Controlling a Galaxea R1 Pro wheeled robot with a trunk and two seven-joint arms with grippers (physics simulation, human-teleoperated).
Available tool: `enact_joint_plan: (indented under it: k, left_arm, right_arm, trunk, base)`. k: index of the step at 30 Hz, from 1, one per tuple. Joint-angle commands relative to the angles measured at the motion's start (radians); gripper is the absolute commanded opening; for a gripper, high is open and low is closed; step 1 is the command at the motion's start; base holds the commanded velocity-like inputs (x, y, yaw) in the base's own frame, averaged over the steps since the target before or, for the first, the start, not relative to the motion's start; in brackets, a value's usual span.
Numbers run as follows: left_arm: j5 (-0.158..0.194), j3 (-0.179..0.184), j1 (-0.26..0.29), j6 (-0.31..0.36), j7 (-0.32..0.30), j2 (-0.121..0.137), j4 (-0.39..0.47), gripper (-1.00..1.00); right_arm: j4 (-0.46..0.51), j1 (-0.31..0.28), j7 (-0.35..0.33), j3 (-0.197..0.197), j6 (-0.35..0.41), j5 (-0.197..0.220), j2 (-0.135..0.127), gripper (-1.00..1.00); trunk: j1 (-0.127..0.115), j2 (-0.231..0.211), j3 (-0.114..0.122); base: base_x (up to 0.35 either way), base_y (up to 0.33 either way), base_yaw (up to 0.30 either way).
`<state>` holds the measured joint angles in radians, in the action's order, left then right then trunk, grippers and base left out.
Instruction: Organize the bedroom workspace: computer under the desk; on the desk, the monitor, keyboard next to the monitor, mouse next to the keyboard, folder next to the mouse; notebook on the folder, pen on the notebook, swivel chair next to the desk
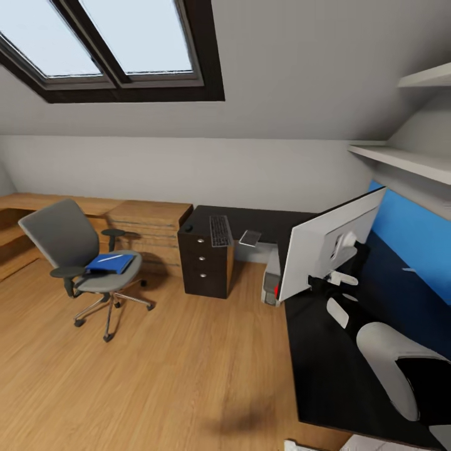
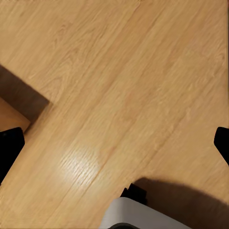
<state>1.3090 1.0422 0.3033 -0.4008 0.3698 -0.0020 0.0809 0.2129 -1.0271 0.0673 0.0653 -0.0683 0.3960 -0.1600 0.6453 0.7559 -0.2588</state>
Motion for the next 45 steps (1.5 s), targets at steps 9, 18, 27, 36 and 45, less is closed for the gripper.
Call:
enact_joint_plan:
  k: [9,18,27,36,45]
  left_arm:
    - [0.002,0.010,0.080,0.211,0.011,0.007,0.108,1.00]
    - [0.005,0.007,0.314,0.571,0.011,0.010,0.265,1.00]
    - [0.008,0.014,0.337,0.534,0.012,0.082,0.412,1.00]
    - [0.015,0.098,0.328,0.506,0.425,0.306,1.034,1.00]
    - [0.043,0.217,0.322,0.491,0.782,0.334,1.192,1.00]
  right_arm:
    - [-0.007,0.015,0.005,0.013,-0.004,-0.062,-0.001,1.00]
    - [-0.026,0.033,0.006,0.018,-0.003,-0.228,0.006,1.00]
    - [-0.030,0.033,0.005,0.019,-0.037,-0.242,0.029,1.00]
    - [-0.029,0.034,0.005,0.019,-0.045,-0.244,0.035,1.00]
    - [-0.029,0.035,0.004,0.019,-0.045,-0.244,0.035,1.00]
  trunk:
    - [0.000,0.001,-0.001]
    - [0.000,0.001,-0.001]
    - [0.000,0.001,-0.001]
    - [0.000,0.001,-0.001]
    - [0.000,0.001,-0.001]
  base:
    - [0.000,0.000,-0.255]
    - [0.000,0.000,-0.272]
    - [0.000,0.000,-0.296]
    - [0.000,0.000,-0.294]
    - [0.000,0.000,-0.102]
